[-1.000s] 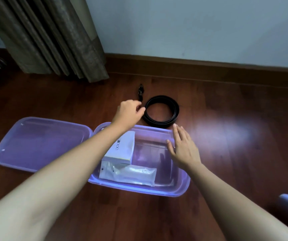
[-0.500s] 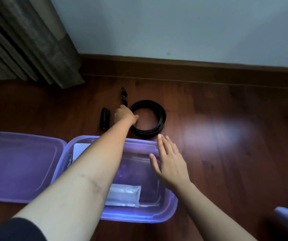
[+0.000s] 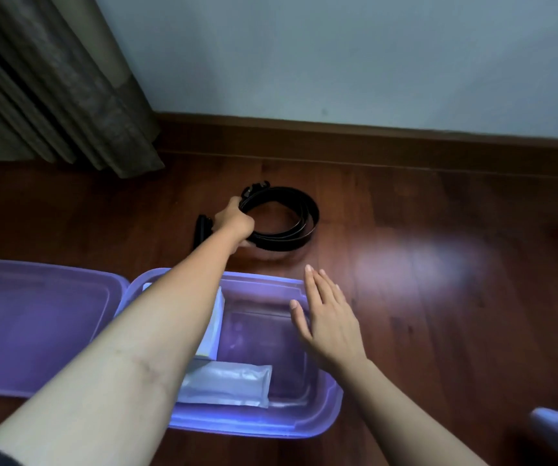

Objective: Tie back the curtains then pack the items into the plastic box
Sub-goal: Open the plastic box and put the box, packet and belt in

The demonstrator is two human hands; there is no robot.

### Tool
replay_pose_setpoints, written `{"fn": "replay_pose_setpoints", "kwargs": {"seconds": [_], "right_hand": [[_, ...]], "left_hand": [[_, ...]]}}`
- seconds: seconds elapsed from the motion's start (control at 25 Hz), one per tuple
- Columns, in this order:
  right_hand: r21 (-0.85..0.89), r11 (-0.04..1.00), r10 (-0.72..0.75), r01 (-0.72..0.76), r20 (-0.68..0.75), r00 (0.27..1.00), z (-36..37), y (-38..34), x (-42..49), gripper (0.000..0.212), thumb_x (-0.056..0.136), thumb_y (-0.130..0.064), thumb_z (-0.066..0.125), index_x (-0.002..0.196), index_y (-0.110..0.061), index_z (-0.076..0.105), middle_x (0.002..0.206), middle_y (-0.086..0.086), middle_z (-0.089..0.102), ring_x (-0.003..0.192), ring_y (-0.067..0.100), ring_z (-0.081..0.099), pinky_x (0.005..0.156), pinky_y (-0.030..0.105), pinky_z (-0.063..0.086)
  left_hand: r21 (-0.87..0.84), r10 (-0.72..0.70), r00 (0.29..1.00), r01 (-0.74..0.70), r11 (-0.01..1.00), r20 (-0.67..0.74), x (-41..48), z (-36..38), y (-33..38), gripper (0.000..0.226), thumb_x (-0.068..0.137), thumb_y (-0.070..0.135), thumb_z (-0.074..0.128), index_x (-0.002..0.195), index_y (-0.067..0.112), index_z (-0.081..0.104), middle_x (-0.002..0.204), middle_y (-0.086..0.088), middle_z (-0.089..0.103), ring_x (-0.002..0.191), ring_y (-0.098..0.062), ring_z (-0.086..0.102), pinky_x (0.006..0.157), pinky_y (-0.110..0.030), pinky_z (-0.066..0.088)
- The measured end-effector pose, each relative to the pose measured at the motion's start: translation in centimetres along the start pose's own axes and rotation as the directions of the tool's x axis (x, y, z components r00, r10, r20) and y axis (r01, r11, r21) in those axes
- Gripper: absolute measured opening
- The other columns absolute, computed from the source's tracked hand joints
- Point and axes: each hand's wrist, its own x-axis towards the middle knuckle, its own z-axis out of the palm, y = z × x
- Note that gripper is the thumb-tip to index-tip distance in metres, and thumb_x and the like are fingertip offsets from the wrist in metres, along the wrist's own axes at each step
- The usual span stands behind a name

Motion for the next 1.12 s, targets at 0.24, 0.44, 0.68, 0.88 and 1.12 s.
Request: {"fn": "replay_pose_setpoints", "kwargs": {"seconds": [0.24, 0.44, 0.68, 0.88, 1.12], "right_hand": [[0.328, 0.924, 0.184, -0.196, 0.07, 0.981, -1.4, -0.3, -0.1, 0.057, 0.094, -0.044, 0.026, 0.145, -0.018, 0.031, 0.15, -0.002, 0.034, 0.14, 0.011, 0.025, 0.109, 0.023, 0.023], [0.697, 0.619, 0.319, -0.363, 0.199, 0.927, -1.7, 0.3, 0.0, 0.055, 0.094, -0.048, 0.026, 0.129, -0.016, 0.054, 0.133, 0.002, 0.054, 0.126, 0.013, 0.046, 0.105, 0.022, 0.03], [0.716, 0.564, 0.304, -0.412, 0.284, 0.909, -1.3, 0.9, 0.7, 0.093, 0.07, -0.087, 0.021, 0.126, -0.021, 0.056, 0.133, 0.002, 0.056, 0.126, 0.014, 0.048, 0.113, 0.038, 0.03], [0.724, 0.519, 0.271, -0.455, 0.366, 0.89, -1.9, 0.9, 0.8, 0.088, 0.065, -0.087, 0.025, 0.127, -0.03, 0.051, 0.136, 0.0, 0.052, 0.129, 0.016, 0.045, 0.115, 0.039, 0.027], [0.657, 0.61, 0.242, -0.443, 0.377, 0.894, -2.2, 1.1, 0.9, 0.087, 0.078, -0.076, 0.035, 0.137, -0.014, 0.045, 0.143, 0.002, 0.045, 0.133, 0.012, 0.038, 0.115, 0.031, 0.023]], "left_hand": [[-0.261, 0.07, 0.996, -0.053, 0.964, 0.054, -2.2, -4.9, 1.2, 0.07, 0.083, -0.007, 0.037, 0.139, 0.035, 0.043, 0.142, -0.001, 0.042, 0.111, -0.034, 0.052, 0.058, -0.042, 0.06], [-0.114, 0.265, 0.942, -0.246, 0.963, 0.205, -6.3, -10.4, -0.7, 0.072, 0.081, -0.009, 0.046, 0.132, 0.042, 0.047, 0.111, -0.007, 0.06, 0.089, -0.023, 0.06, 0.063, -0.033, 0.058], [0.105, 0.159, 0.792, -0.271, 0.957, 0.59, -14.2, -13.0, -2.8, 0.069, 0.083, -0.009, 0.044, 0.116, 0.051, 0.05, 0.088, -0.01, 0.054, 0.062, -0.017, 0.054, 0.049, -0.027, 0.052], [0.338, 0.04, 0.799, -0.298, 0.893, 0.599, -17.7, -9.3, -4.2, 0.064, 0.074, -0.004, 0.031, 0.117, 0.035, 0.057, 0.078, -0.005, 0.058, 0.054, -0.028, 0.066, 0.056, -0.034, 0.06], [0.489, -0.056, 0.937, -0.128, 0.863, 0.344, -18.0, -3.3, -7.2, 0.047, 0.08, 0.001, 0.031, 0.123, 0.017, 0.04, 0.095, -0.021, 0.068, 0.076, -0.034, 0.071, 0.077, -0.034, 0.057]]}}
